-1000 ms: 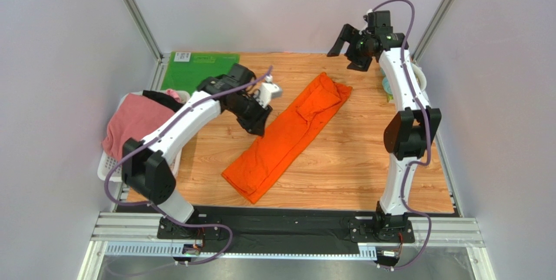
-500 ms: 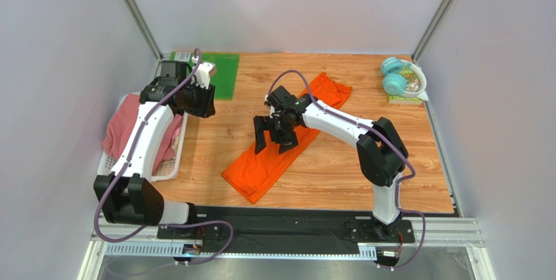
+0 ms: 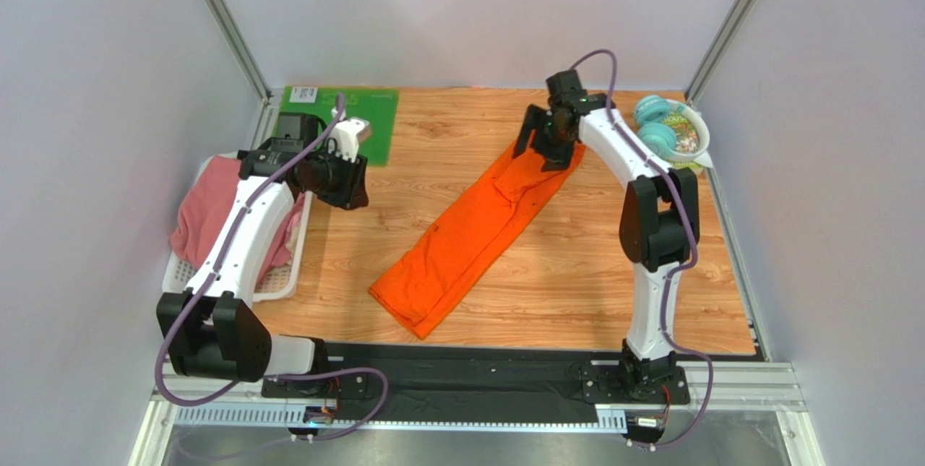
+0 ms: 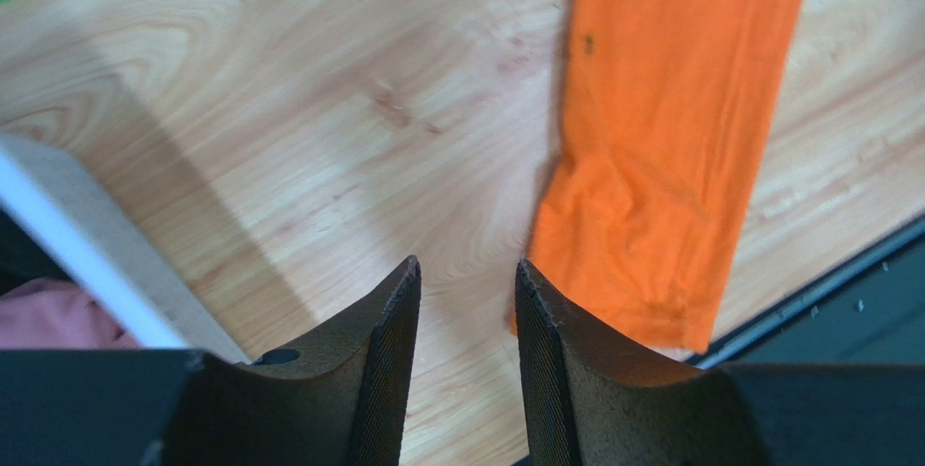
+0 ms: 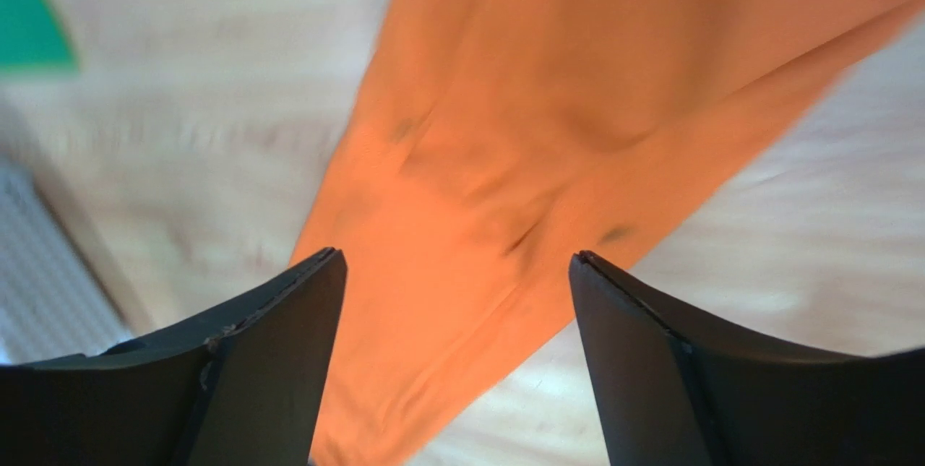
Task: Fold and stack the t-shirts
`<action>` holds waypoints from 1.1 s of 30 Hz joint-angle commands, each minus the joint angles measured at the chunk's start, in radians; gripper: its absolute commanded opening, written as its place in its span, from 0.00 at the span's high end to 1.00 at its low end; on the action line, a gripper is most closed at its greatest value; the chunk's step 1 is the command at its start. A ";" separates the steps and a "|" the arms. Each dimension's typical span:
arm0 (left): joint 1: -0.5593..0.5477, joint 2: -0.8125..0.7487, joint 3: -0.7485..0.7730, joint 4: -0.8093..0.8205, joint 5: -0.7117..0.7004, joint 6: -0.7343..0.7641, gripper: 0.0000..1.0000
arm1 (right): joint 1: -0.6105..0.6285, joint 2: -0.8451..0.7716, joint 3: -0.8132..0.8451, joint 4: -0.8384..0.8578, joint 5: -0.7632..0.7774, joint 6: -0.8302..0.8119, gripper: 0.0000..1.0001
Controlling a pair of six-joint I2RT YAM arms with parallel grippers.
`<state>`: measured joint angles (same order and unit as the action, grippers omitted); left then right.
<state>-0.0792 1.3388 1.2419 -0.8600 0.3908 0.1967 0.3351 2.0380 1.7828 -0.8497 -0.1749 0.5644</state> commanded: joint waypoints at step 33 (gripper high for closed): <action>-0.622 0.519 0.063 -0.129 -0.193 0.222 0.57 | -0.318 0.450 0.383 -0.161 -0.078 0.012 1.00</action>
<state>-0.6773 1.8271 1.2560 -0.9718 0.2001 0.3969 0.0303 2.4237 2.0892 -0.9867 -0.2440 0.5793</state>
